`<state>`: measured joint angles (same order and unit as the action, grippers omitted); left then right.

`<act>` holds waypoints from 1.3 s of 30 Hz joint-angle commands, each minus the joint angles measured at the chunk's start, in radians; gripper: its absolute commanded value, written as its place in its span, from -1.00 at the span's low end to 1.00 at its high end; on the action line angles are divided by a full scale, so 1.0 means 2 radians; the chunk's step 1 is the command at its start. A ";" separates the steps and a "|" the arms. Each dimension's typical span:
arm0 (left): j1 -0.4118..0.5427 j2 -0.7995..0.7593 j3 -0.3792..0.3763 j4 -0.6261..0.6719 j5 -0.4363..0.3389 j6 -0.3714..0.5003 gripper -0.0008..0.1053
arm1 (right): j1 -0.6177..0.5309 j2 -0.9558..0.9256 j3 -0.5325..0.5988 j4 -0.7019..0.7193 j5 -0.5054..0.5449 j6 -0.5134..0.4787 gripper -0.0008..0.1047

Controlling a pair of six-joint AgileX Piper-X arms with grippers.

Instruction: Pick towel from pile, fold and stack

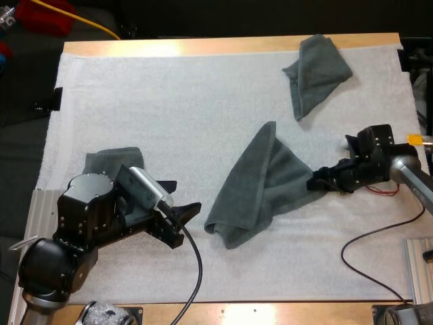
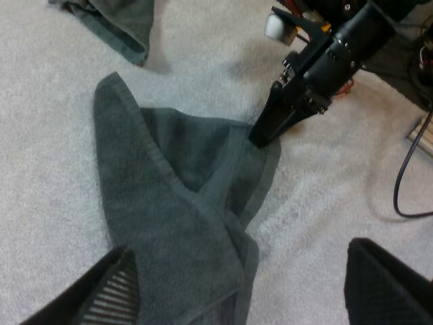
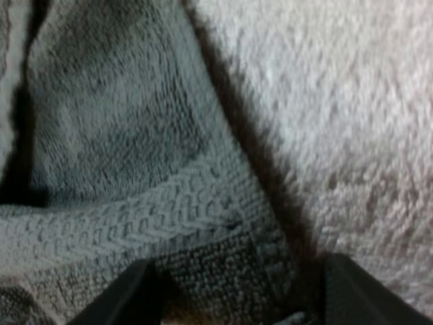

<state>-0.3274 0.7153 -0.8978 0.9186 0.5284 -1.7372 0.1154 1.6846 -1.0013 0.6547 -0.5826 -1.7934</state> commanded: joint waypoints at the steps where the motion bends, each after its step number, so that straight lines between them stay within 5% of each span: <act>1: -0.002 0.000 -0.004 0.002 0.004 -0.006 0.20 | -0.001 0.005 0.003 0.020 0.002 -0.003 0.01; 8: -0.002 0.000 -0.004 0.002 0.004 -0.006 0.20 | -0.001 0.005 0.003 0.028 0.024 0.001 -0.01; 22: -0.002 0.000 -0.004 0.002 0.004 -0.008 0.20 | -0.001 -0.018 0.003 0.033 0.056 0.009 -0.97; 29: -0.002 0.002 -0.003 0.003 0.042 -0.019 0.20 | 0.001 -0.041 0.003 0.047 0.069 0.009 -0.96; 39: -0.002 0.026 0.001 0.086 0.064 -0.021 0.20 | 0.001 -0.055 0.003 0.083 0.092 0.009 -0.96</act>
<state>-0.3274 0.7713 -0.8938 1.0838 0.6369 -1.7733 0.1154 1.5869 -1.0003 0.8019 -0.4065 -1.7726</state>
